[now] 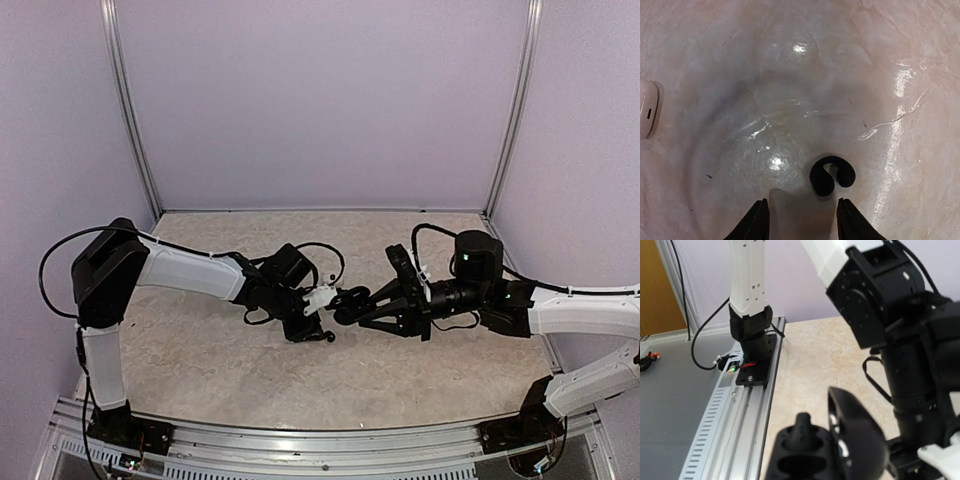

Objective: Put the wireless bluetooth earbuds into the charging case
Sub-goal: Adjust the right earbud at the center of the board.

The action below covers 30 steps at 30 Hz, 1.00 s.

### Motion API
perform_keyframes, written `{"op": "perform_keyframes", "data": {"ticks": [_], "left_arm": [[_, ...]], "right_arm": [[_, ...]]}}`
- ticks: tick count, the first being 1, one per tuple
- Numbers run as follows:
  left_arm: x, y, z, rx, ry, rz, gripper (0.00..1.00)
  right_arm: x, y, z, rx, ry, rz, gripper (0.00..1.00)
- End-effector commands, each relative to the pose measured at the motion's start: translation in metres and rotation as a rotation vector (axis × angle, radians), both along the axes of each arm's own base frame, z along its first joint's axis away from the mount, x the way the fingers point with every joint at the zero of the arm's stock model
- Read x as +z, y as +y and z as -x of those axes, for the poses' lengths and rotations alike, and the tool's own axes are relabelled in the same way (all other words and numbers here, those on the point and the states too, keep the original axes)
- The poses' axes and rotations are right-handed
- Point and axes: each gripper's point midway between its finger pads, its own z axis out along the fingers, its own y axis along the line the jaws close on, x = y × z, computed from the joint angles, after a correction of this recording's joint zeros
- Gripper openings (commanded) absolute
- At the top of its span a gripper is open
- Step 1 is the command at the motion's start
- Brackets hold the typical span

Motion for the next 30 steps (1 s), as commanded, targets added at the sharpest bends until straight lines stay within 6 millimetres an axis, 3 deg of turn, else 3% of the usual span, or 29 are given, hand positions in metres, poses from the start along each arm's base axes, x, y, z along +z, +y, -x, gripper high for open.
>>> {"op": "perform_keyframes", "data": {"ticks": [1,11,19,22,25,30], "left_arm": [[-0.016,-0.011,0.005,-0.043,0.013,-0.004,0.47],[-0.019,-0.025,-0.017,0.048,-0.021,0.02,0.46],[-0.024,-0.035,-0.024,0.112,0.006,0.04,0.45],[-0.025,-0.037,-0.015,0.084,0.043,0.05,0.44],[-0.016,-0.04,0.0,0.035,0.088,0.105,0.44],[0.022,-0.036,0.009,-0.012,0.144,0.275,0.45]], "right_arm": [[0.005,-0.004,0.0,-0.012,-0.01,-0.016,0.0],[0.005,-0.005,-0.002,-0.018,-0.012,-0.015,0.0],[0.004,-0.006,-0.003,-0.025,-0.01,-0.011,0.0],[0.003,-0.006,-0.003,-0.024,-0.009,-0.009,0.0],[0.002,-0.006,-0.002,-0.025,-0.01,-0.008,0.0],[0.003,-0.007,-0.002,-0.025,-0.01,-0.01,0.0]]}}
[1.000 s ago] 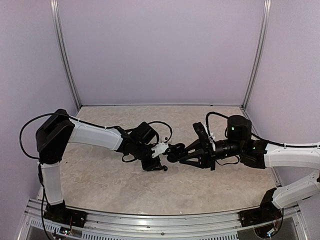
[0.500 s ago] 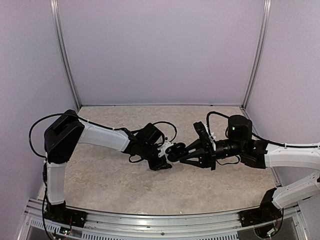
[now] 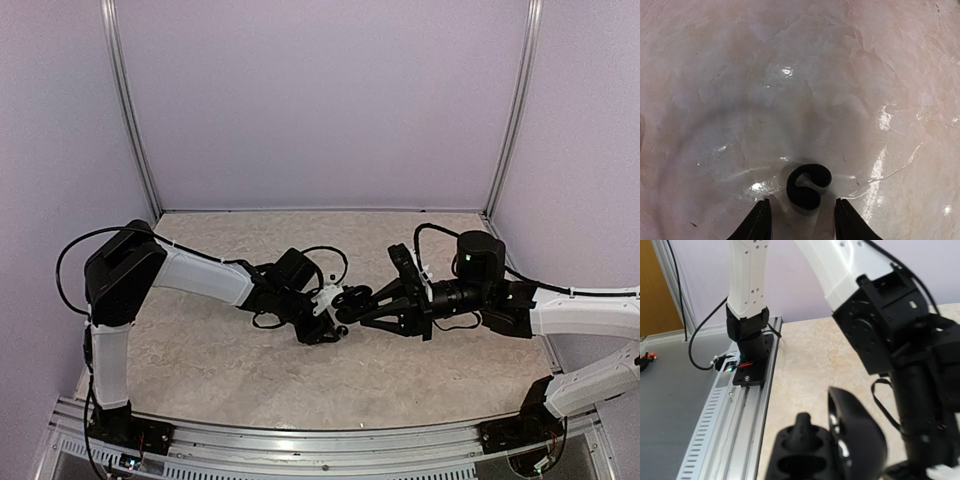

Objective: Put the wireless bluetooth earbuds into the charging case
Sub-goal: Adjust the right earbud at the center of the board, then move the right earbud to the center of the board.

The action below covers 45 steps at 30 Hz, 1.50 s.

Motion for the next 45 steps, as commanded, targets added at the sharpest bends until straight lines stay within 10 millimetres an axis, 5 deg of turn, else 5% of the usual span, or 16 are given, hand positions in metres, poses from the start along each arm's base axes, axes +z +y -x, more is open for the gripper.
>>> {"op": "perform_keyframes", "data": {"ticks": [1,6,15,34,45], "left_arm": [[0.04,0.002,0.013,-0.048,0.067,0.177,0.45],[0.065,0.003,-0.004,-0.044,0.02,0.26,0.46],[0.052,-0.014,-0.028,-0.083,-0.053,0.212,0.42],[-0.005,-0.017,-0.017,-0.099,-0.023,0.043,0.41],[0.001,-0.01,0.004,-0.11,0.032,0.075,0.37]], "right_arm": [[0.005,-0.005,0.0,-0.01,-0.009,-0.012,0.0],[0.007,-0.005,0.001,-0.01,-0.012,-0.018,0.0],[0.008,-0.005,0.0,-0.011,-0.009,-0.018,0.0],[0.007,-0.006,0.001,-0.016,-0.007,-0.011,0.0],[0.004,-0.006,0.0,-0.015,-0.004,-0.008,0.0]]}}
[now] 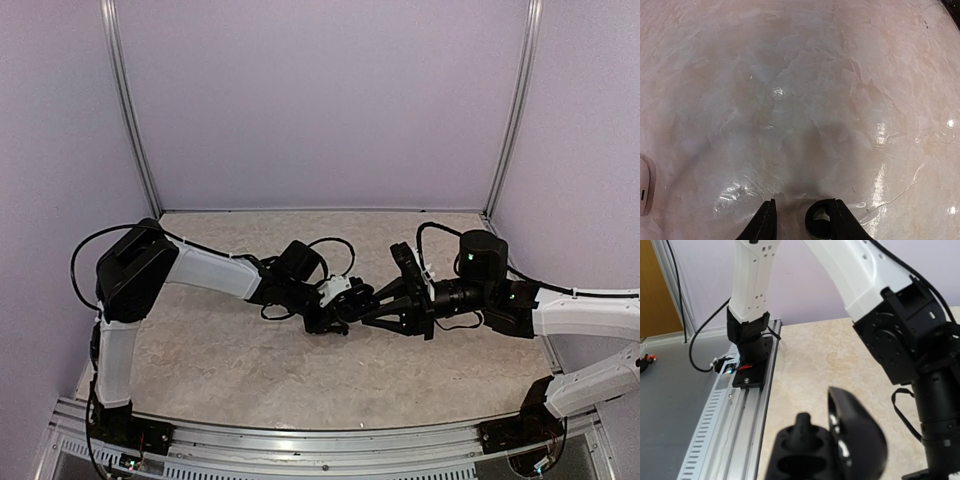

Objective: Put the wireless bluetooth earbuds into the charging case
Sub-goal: Move the right earbud to the center of the board.

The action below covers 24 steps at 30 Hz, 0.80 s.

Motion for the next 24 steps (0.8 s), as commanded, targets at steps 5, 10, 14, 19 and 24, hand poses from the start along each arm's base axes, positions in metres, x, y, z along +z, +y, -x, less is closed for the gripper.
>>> {"op": "perform_keyframes", "data": {"ticks": [5,10,14,19,24], "left_arm": [[-0.004,0.014,0.024,-0.02,0.067,-0.02,0.34],[0.0,0.013,0.027,-0.038,0.078,-0.007,0.27],[0.006,0.012,0.028,-0.045,0.071,0.011,0.2],[0.021,0.006,0.028,-0.059,0.063,0.054,0.15],[0.026,0.004,0.029,-0.067,0.06,0.068,0.15]], "right_arm": [[-0.003,-0.003,-0.001,-0.015,0.007,0.008,0.0],[-0.004,-0.003,-0.002,-0.017,0.008,0.01,0.0],[-0.004,-0.003,-0.002,-0.02,0.008,0.011,0.0],[-0.005,-0.002,-0.002,-0.015,0.013,0.012,0.0],[-0.005,-0.001,-0.003,-0.012,0.016,0.015,0.0]]}}
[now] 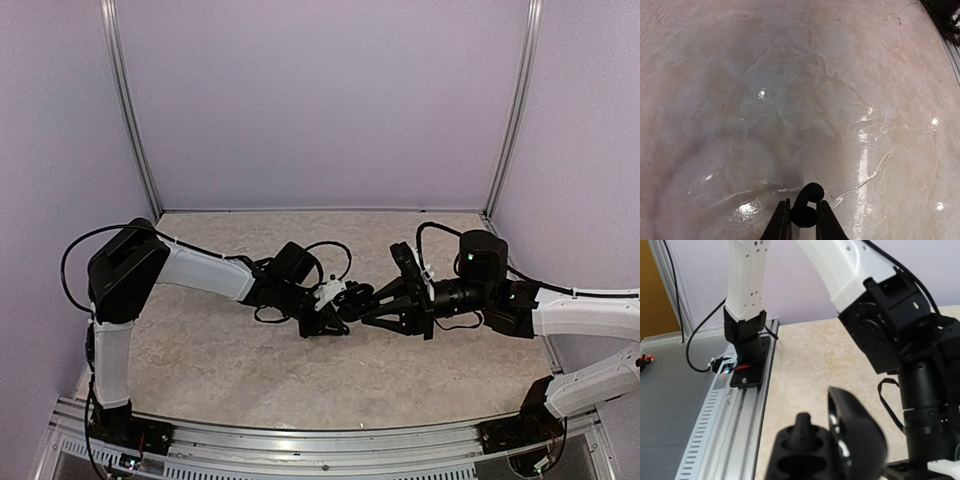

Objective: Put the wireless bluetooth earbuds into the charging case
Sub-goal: Move the right earbud to the center of the board.

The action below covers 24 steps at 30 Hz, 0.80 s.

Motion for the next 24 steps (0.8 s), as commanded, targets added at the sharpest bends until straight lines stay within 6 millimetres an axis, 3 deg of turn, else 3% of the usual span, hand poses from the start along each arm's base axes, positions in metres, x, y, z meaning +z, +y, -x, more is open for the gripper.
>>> {"op": "perform_keyframes", "data": {"ticks": [1,8,11,17,24], "left_arm": [[0.019,-0.004,0.004,-0.019,-0.012,0.047,0.15],[-0.001,0.015,-0.001,0.071,-0.032,-0.018,0.14],[0.0,0.02,0.002,0.091,-0.044,-0.003,0.16],[0.008,0.013,0.011,0.054,-0.029,0.023,0.27],[0.013,0.006,0.013,0.026,-0.029,0.04,0.28]], "right_arm": [[-0.005,-0.001,-0.002,-0.005,0.017,0.013,0.0],[-0.005,-0.001,-0.002,-0.007,0.018,0.015,0.0],[-0.006,-0.001,-0.002,-0.006,0.016,0.016,0.0],[-0.007,0.001,-0.002,0.004,0.019,0.016,0.0],[-0.006,-0.001,-0.002,-0.002,0.019,0.016,0.0]]}}
